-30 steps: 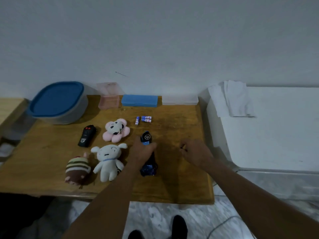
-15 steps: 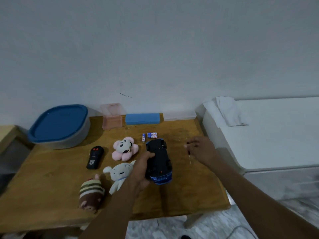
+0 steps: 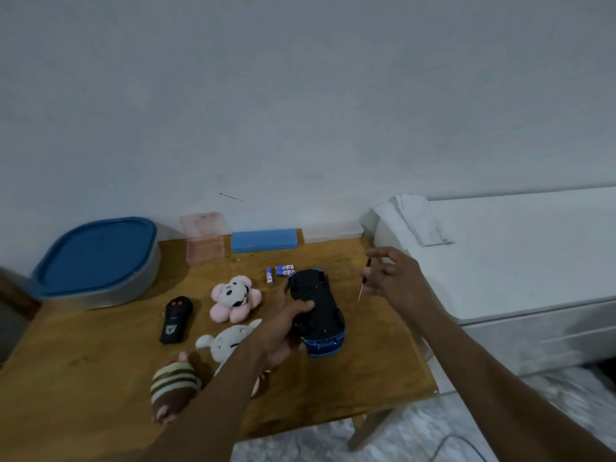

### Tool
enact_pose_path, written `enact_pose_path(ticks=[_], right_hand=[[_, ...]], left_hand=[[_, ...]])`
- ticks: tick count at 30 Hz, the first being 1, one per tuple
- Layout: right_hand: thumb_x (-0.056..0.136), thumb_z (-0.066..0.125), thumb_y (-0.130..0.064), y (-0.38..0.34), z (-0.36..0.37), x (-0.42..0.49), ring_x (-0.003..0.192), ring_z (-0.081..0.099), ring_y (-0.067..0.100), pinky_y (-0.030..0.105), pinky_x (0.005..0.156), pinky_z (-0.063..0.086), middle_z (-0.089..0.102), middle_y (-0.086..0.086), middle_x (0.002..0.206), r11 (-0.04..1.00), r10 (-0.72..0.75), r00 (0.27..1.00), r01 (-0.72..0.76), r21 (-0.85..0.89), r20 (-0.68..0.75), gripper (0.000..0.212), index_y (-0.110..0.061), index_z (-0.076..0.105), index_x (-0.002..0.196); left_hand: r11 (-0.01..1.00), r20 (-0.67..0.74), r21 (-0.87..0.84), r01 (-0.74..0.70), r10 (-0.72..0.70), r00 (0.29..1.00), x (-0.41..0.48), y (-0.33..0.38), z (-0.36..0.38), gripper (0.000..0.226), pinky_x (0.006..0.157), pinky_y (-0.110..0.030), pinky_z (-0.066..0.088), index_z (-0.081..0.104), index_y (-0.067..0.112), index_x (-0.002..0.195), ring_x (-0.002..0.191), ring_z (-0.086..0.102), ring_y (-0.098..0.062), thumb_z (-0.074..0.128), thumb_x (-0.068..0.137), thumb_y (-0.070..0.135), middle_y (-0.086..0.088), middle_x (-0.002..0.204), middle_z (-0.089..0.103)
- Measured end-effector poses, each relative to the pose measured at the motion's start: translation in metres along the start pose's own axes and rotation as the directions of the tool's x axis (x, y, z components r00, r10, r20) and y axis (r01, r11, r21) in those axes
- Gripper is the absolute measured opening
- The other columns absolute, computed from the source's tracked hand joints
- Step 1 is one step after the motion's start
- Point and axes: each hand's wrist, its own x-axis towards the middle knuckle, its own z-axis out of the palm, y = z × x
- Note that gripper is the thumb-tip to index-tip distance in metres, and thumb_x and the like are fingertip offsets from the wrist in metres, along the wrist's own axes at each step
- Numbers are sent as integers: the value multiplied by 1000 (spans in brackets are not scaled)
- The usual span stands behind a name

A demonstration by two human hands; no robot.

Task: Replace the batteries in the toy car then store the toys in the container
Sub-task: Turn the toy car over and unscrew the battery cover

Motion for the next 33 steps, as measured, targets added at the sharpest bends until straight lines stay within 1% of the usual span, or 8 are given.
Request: enact_pose_path(ticks=[5,7,11,16,19,23,29,33], right_hand=[[85,67,-1,-24,-2,13,81,69,36,40,71,61,67,23,79,984,-177,983,177,-1,41,20,-7,60,103],[85,67,-1,-32,-3,17,79,71,31,39,72,61,69,14,77,969,-246,967,248,-14,70,21,-10,61,103],[86,67,-4,-44,-4,23,77,72,21,34,72,61,73,12,80,926,-372,921,377,-21,118,21,-14,61,104],[86,66,-2,-51,2,26,77,72,18,31,72,60,72,13,80,864,-496,858,503,-20,136,21,-10,60,104],[86,65,-2,-51,3,27,73,72,18,35,72,60,72,12,79,825,-553,819,564,-38,153,20,-9,58,104],[86,65,-4,-50,4,33,72,72,16,43,73,60,73,7,79,812,-566,810,580,-67,157,21,-15,58,102],[86,65,-5,-52,7,35,74,72,17,45,75,60,73,7,79,819,-553,814,570,-65,176,20,-16,58,101],[85,65,-5,-51,7,34,76,73,17,44,74,60,73,6,80,817,-554,814,572,-75,173,21,-18,59,101]], left_hand=[[992,75,83,-96,90,993,-1,16,22,97,92,-65,47,32,60,135,115,58,-44,65,75,-9,-14,136,54],[983,115,118,-141,127,985,-3,21,31,100,91,-64,48,33,63,132,116,58,-45,68,70,-7,-14,136,54],[970,133,127,-205,188,973,0,27,49,106,86,-57,52,29,63,135,113,60,-42,66,68,-11,-16,131,59],[955,98,128,-266,255,962,3,28,60,106,80,-49,54,27,58,139,108,62,-40,56,75,-22,-15,126,62],[952,100,134,-277,265,959,5,28,62,104,82,-50,53,29,57,140,110,62,-41,53,78,-23,-15,128,61],[951,96,142,-275,263,960,4,30,64,100,82,-49,53,30,55,138,109,62,-39,49,81,-24,-15,130,60],[955,73,145,-259,250,965,3,32,60,103,85,-53,52,27,59,138,111,60,-41,54,78,-20,-19,131,58],[956,46,169,-240,236,971,0,34,59,108,80,-52,55,20,59,140,113,59,-41,60,78,-20,-17,131,57]])
